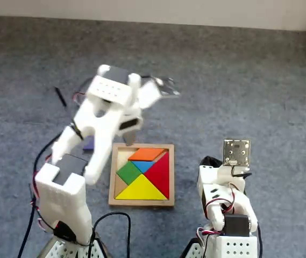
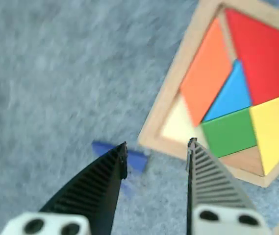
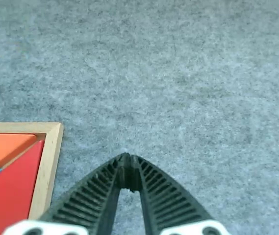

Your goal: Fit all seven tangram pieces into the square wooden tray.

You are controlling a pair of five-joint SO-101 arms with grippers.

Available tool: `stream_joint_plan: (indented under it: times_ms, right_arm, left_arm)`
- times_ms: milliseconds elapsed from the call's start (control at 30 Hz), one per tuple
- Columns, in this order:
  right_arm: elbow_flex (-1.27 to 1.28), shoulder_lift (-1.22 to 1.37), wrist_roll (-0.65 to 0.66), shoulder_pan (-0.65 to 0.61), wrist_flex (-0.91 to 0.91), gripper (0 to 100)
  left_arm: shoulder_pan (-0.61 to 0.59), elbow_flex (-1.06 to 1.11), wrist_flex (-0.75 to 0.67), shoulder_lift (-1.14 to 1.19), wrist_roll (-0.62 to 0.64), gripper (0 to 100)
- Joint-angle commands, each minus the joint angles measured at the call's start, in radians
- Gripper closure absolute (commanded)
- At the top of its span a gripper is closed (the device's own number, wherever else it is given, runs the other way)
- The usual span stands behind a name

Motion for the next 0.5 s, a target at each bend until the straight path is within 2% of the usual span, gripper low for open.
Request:
stream_joint_plan:
  times_ms: [0,233,467]
  right_arm:
    - [0.094,-0.002,-0.009,0.018,-0.018,99.3]
    - [0.094,-0.002,-0.009,0.018,-0.018,99.3]
    - [0.094,-0.002,-0.009,0.018,-0.018,99.3]
  left_arm:
    - [-0.133,-0.044,0.008,-0.002,0.028,79]
    - [-0.193,0.036,-0.012,-0.001,0.028,79]
    - [-0.231,0.257,-0.242,-0.001,0.034,79]
